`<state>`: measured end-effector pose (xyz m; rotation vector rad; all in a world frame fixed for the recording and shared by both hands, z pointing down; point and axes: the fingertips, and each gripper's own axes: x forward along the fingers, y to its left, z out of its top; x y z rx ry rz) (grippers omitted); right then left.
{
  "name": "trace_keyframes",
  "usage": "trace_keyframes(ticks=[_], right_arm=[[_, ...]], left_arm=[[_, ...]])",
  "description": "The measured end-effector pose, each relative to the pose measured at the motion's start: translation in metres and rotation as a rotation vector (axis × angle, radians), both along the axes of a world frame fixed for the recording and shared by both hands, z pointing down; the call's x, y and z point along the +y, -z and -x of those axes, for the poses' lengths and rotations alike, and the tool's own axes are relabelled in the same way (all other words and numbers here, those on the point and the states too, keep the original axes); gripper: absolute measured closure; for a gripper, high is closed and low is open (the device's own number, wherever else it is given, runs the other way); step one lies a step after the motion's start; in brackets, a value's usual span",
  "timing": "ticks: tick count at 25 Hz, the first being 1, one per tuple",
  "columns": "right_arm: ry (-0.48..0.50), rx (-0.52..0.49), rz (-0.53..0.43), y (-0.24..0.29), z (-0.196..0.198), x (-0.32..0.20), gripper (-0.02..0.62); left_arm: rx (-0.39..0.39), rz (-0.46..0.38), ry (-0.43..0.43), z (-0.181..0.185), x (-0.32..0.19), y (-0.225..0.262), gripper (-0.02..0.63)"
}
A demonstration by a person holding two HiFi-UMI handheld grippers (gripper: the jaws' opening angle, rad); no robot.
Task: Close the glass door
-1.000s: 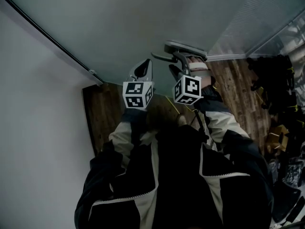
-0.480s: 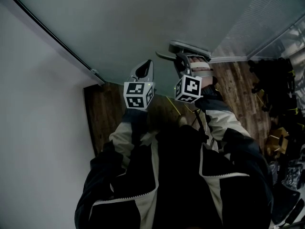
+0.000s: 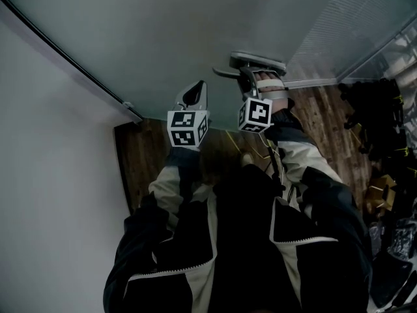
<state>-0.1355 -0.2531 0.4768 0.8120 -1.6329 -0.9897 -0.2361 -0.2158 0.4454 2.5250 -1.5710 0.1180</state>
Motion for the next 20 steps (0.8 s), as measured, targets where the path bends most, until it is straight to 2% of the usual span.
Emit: trace_keyframes(ticks=[5,10,13,20], right_arm=[[0.018,-0.004,-0.016,-0.012,0.003,-0.016,0.451],[0.071,-0.038,0.007,-0.001,-0.022,-0.074,0.451],[0.123,-0.049,0.017,0.004,-0.024,-0.107,0.451],[0.212,-0.04,0.036,0.002,-0.031,-0.146,0.451]], left_arm=[[-0.009,-0.011,0.019,-0.001,-0.011,-0.014,0.604],[-0.032,0.007,0.067,-0.029,-0.077,0.004,0.604],[-0.029,0.011,0.116,-0.036,-0.113,0.014,0.604],[-0.01,-0.005,0.212,-0.052,-0.145,0.024,0.604]])
